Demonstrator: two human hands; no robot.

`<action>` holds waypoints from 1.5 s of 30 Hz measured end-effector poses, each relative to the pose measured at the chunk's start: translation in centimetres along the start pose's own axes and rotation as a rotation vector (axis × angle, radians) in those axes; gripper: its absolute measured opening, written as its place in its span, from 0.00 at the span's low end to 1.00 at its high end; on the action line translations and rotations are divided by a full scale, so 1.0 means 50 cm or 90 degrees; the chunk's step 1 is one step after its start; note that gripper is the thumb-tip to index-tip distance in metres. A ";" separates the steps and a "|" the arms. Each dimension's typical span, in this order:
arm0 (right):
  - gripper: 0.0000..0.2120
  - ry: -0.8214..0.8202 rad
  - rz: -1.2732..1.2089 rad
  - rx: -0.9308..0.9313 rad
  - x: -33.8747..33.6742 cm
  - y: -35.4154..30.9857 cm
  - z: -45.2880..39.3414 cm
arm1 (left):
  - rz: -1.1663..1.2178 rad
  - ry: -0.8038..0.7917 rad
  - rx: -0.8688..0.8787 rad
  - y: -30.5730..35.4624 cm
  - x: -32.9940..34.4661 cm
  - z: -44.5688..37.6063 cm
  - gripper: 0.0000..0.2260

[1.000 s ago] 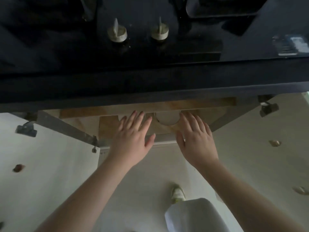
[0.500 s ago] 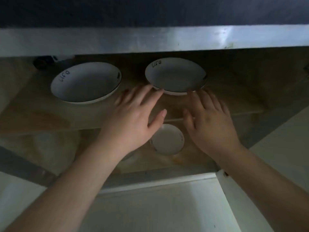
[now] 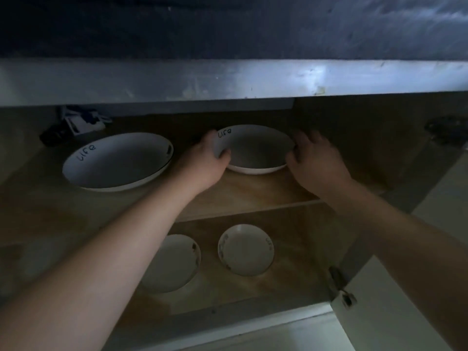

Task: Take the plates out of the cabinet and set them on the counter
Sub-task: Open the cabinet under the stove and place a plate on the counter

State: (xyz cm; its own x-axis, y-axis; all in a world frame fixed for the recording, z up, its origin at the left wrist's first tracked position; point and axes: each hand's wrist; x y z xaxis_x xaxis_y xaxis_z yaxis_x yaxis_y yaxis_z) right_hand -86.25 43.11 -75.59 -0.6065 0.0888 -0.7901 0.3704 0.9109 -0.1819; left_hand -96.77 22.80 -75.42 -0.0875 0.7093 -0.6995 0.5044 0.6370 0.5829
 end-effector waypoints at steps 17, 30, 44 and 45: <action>0.15 -0.180 -0.378 0.376 0.058 0.053 -0.078 | 0.295 -0.060 -0.360 -0.009 0.047 -0.058 0.13; 0.13 -0.327 -0.447 0.434 -0.158 0.012 0.027 | 0.396 -0.122 -0.430 0.047 -0.099 0.112 0.15; 0.15 -0.561 -0.508 0.657 -0.475 -0.082 0.217 | 0.238 -0.256 -0.587 0.146 -0.417 0.385 0.17; 0.15 -0.570 -0.505 0.668 -0.505 -0.094 0.235 | 0.222 -0.251 -0.589 0.163 -0.454 0.404 0.17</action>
State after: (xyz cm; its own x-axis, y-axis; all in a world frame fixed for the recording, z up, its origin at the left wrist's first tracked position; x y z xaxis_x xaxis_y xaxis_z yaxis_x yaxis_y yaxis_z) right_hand -64.43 31.87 -61.65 -0.4211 -0.8532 -0.3077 0.7048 -0.0943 -0.7031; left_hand -73.31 5.78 -63.14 0.3041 0.8545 -0.4210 -0.4152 0.5167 0.7487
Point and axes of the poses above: each hand's wrist, its own z-axis away from the middle knuckle, its own x-axis out of the palm, y = z × x, and after that the axes turned 13 degrees about y, right-handed
